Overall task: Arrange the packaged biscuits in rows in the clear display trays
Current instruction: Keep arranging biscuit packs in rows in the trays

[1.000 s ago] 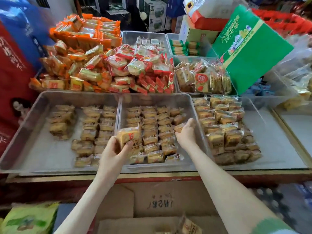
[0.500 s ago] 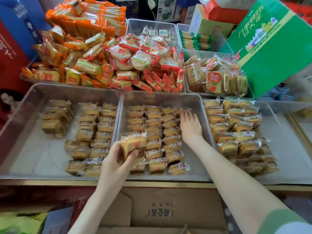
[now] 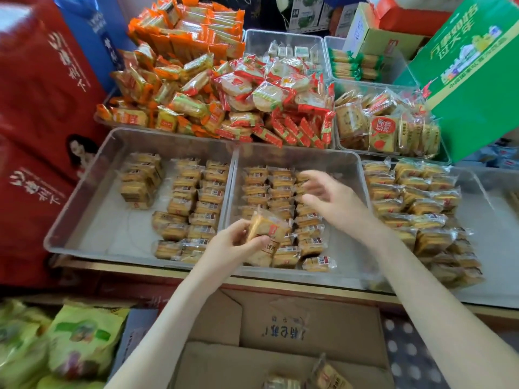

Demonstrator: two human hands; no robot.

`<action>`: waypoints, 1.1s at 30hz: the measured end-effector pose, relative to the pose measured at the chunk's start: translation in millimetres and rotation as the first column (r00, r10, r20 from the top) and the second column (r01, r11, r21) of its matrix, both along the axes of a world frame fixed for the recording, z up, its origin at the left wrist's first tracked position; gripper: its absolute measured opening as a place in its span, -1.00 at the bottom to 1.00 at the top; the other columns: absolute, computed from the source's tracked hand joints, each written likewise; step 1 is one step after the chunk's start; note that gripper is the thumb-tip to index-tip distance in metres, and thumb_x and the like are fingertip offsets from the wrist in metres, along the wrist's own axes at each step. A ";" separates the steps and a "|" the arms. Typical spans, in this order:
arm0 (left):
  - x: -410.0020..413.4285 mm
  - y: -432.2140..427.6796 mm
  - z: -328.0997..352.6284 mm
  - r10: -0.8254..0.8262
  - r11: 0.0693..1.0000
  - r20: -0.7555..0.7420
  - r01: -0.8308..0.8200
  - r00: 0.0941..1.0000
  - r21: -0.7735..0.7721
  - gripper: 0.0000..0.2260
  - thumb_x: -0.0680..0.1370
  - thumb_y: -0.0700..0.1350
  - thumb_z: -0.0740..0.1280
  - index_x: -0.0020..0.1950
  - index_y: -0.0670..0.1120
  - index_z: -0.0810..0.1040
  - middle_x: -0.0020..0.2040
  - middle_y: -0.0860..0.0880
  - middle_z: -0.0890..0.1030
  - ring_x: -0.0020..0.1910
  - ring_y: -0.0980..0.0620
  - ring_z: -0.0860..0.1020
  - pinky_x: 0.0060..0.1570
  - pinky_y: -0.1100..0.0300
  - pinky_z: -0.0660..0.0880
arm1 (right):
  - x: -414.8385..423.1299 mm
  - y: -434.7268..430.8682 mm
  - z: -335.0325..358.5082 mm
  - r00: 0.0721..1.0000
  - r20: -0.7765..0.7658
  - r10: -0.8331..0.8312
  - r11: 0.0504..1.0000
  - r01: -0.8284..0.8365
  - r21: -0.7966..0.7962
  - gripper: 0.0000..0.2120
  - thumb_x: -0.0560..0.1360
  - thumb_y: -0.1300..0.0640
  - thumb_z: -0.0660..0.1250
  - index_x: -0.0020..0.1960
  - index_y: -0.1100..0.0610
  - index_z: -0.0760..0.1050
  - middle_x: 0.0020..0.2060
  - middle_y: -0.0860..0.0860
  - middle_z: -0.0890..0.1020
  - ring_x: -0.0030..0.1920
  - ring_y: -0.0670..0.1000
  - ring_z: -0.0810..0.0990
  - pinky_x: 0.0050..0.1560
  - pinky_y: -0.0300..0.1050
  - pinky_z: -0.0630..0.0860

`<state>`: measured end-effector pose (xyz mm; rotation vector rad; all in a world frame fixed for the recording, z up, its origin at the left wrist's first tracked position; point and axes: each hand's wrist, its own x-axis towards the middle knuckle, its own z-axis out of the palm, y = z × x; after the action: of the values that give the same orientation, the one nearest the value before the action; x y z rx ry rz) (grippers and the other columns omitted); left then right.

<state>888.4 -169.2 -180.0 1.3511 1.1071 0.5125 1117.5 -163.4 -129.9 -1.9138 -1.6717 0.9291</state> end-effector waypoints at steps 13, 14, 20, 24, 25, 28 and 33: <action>-56.3 -52.4 83.5 0.148 0.989 0.340 -0.147 0.929 -0.029 -0.68 0.37 -0.08 0.44 0.06 -0.17 0.55 -0.16 0.02 0.67 -0.17 0.12 0.61 -0.20 0.30 0.52 | -90.1 -97.8 46.6 0.587 -0.748 -0.309 0.943 0.289 -0.163 -0.92 0.49 0.16 0.34 -0.08 0.17 0.57 -0.17 0.08 0.70 -0.10 0.06 0.64 -0.04 -0.11 0.58; -60.1 -57.1 85.0 0.204 0.978 0.346 -0.206 0.916 -0.034 -0.73 0.40 -0.09 0.43 0.03 -0.19 0.56 -0.18 0.01 0.67 -0.19 0.11 0.60 -0.20 0.30 0.52 | -95.6 -102.9 48.8 0.500 -0.805 -0.319 0.938 0.289 -0.192 -0.90 0.44 0.16 0.35 -0.08 0.18 0.57 -0.17 0.10 0.70 -0.11 0.05 0.65 -0.08 -0.14 0.59; -79.0 -69.9 96.1 0.375 0.927 0.254 -0.367 0.892 -0.081 -0.90 0.59 -0.19 0.33 0.02 -0.18 0.61 -0.11 -0.11 0.72 -0.12 0.00 0.69 -0.17 0.24 0.57 | -125.4 -120.0 61.7 0.230 -0.933 -0.277 0.931 0.305 -0.202 -0.84 0.35 0.30 0.35 -0.31 0.13 0.67 -0.18 0.16 0.70 -0.18 0.06 0.66 -0.22 -0.19 0.63; -87.8 -76.3 101.6 0.369 0.929 0.249 -0.346 0.896 -0.131 -0.86 0.57 -0.19 0.36 0.08 -0.22 0.60 -0.08 -0.13 0.72 -0.06 -0.04 0.70 -0.01 0.11 0.59 | -137.6 -125.6 69.4 0.140 -0.949 -0.283 0.909 0.356 -0.219 -0.89 0.41 0.35 0.30 -0.22 0.25 0.59 -0.27 0.16 0.69 -0.29 0.02 0.68 -0.35 -0.23 0.58; -90.0 -77.0 102.7 0.374 0.927 0.249 -0.349 0.894 -0.140 -0.85 0.56 -0.20 0.37 0.08 -0.23 0.60 -0.06 -0.15 0.72 -0.03 -0.08 0.69 0.04 0.07 0.59 | -138.8 -126.8 69.4 0.136 -0.947 -0.292 0.903 0.366 -0.226 -0.87 0.46 0.37 0.27 -0.20 0.26 0.57 -0.28 0.15 0.68 -0.31 0.02 0.67 -0.36 -0.24 0.58; -95.3 -79.8 107.0 0.373 0.927 0.257 -0.351 0.892 -0.129 -0.89 0.54 -0.24 0.39 0.04 -0.24 0.60 -0.06 -0.18 0.71 -0.03 -0.11 0.69 0.03 0.06 0.59 | -140.3 -131.0 69.2 0.168 -0.945 -0.280 0.908 0.366 -0.204 -0.76 0.51 0.39 0.24 -0.25 0.22 0.60 -0.29 0.14 0.68 -0.31 0.01 0.67 -0.35 -0.25 0.58; -96.2 -79.2 114.6 0.378 0.918 0.264 -0.397 0.887 0.019 -0.89 0.51 -0.32 0.41 -0.18 -0.17 0.57 -0.18 -0.15 0.70 -0.17 -0.05 0.68 -0.21 0.21 0.61 | -137.4 -133.0 70.1 0.431 -0.889 -0.153 0.918 0.395 0.034 -0.84 0.44 0.33 0.34 -0.27 0.14 0.60 -0.24 0.07 0.68 -0.18 0.04 0.64 -0.20 -0.15 0.60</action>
<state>792.2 -248.3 -65.4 1.0853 1.1540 1.0022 980.1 -296.4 -59.8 -1.1043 -0.7401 1.2026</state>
